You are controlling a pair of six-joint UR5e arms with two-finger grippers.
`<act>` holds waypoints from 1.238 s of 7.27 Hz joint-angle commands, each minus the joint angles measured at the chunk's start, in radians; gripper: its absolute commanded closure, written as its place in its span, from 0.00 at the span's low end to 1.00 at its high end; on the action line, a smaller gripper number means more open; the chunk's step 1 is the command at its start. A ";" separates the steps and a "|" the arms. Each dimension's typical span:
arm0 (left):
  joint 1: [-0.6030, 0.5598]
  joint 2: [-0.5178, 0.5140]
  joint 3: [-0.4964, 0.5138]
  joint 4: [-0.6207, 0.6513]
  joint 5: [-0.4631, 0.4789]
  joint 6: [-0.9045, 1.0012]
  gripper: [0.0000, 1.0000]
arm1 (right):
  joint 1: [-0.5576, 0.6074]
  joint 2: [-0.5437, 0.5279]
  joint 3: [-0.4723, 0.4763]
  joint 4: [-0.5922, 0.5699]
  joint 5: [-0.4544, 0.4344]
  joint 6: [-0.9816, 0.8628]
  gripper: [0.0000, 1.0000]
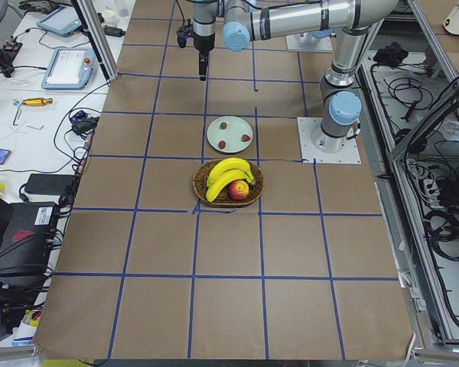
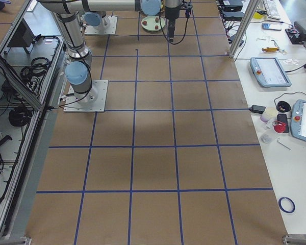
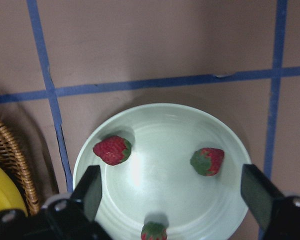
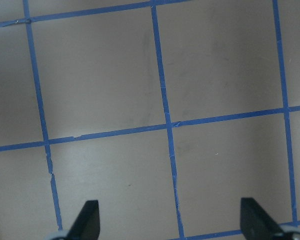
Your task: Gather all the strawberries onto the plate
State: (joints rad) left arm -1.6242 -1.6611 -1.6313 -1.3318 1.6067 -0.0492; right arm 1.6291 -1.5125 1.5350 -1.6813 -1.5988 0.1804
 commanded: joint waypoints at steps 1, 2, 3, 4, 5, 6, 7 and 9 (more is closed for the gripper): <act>-0.023 0.037 0.121 -0.152 -0.001 -0.023 0.00 | 0.000 0.000 0.002 0.002 0.000 0.002 0.00; -0.004 0.049 0.110 -0.156 -0.004 -0.017 0.00 | 0.000 0.000 0.002 0.002 0.000 0.001 0.00; 0.004 0.064 0.096 -0.144 0.002 -0.017 0.00 | 0.000 0.000 0.001 0.002 0.000 0.001 0.00; 0.015 0.073 0.091 -0.145 0.004 -0.018 0.00 | 0.000 0.000 0.001 0.002 0.000 0.001 0.00; 0.024 0.075 0.097 -0.141 0.001 -0.024 0.00 | 0.000 0.000 0.001 0.002 0.000 0.002 0.00; 0.027 0.075 0.088 -0.120 0.002 -0.017 0.00 | -0.002 0.001 -0.001 0.002 0.002 0.001 0.00; 0.017 0.077 0.088 -0.121 -0.007 -0.023 0.00 | -0.003 0.000 -0.006 0.005 0.002 -0.001 0.00; 0.012 0.075 0.082 -0.141 -0.034 -0.027 0.00 | -0.002 -0.012 -0.044 0.096 0.022 0.004 0.00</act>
State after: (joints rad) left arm -1.6096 -1.5835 -1.5468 -1.4665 1.5932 -0.0745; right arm 1.6261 -1.5159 1.5154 -1.6479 -1.5890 0.1807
